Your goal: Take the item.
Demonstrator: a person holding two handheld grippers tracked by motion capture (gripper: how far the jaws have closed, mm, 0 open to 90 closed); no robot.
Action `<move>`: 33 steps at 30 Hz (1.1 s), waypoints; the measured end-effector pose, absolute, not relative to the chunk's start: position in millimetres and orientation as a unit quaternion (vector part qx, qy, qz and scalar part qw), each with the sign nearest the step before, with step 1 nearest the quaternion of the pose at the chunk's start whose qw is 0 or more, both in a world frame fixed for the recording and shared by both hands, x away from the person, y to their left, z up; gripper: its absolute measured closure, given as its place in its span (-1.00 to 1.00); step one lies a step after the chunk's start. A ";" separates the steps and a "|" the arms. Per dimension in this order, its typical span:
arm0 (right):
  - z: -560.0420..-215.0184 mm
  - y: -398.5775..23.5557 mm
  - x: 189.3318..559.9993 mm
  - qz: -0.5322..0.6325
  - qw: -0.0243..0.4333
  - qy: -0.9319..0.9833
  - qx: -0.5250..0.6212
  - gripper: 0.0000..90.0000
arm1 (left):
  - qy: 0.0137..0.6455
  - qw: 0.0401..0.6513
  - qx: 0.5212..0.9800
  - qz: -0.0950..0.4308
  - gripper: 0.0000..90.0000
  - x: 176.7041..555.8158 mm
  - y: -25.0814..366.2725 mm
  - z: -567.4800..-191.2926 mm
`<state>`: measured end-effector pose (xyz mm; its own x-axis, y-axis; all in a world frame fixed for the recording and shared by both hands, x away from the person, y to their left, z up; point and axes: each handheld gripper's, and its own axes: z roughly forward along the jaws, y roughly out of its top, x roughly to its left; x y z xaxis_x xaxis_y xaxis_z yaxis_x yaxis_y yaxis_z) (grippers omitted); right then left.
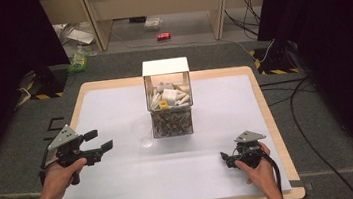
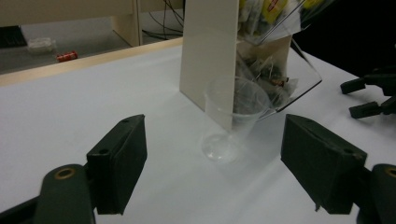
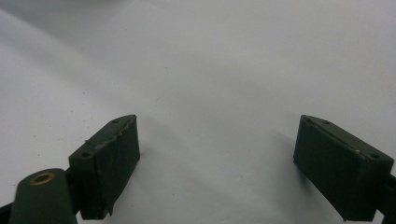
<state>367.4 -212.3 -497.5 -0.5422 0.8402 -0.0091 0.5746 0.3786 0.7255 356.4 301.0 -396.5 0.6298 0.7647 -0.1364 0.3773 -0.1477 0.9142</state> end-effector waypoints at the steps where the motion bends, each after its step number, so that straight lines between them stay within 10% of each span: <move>1: -497.5 -212.3 367.4 0.345 0.193 0.808 0.438 -0.67 | 0.386 0.527 0.734 0.183 -0.47 356.6 298.2 -393.3; 33: -497.6 -212.3 367.4 0.344 0.194 0.808 0.438 -0.67 | 0.294 0.553 0.760 0.172 -0.02 384.3 214.5 -309.7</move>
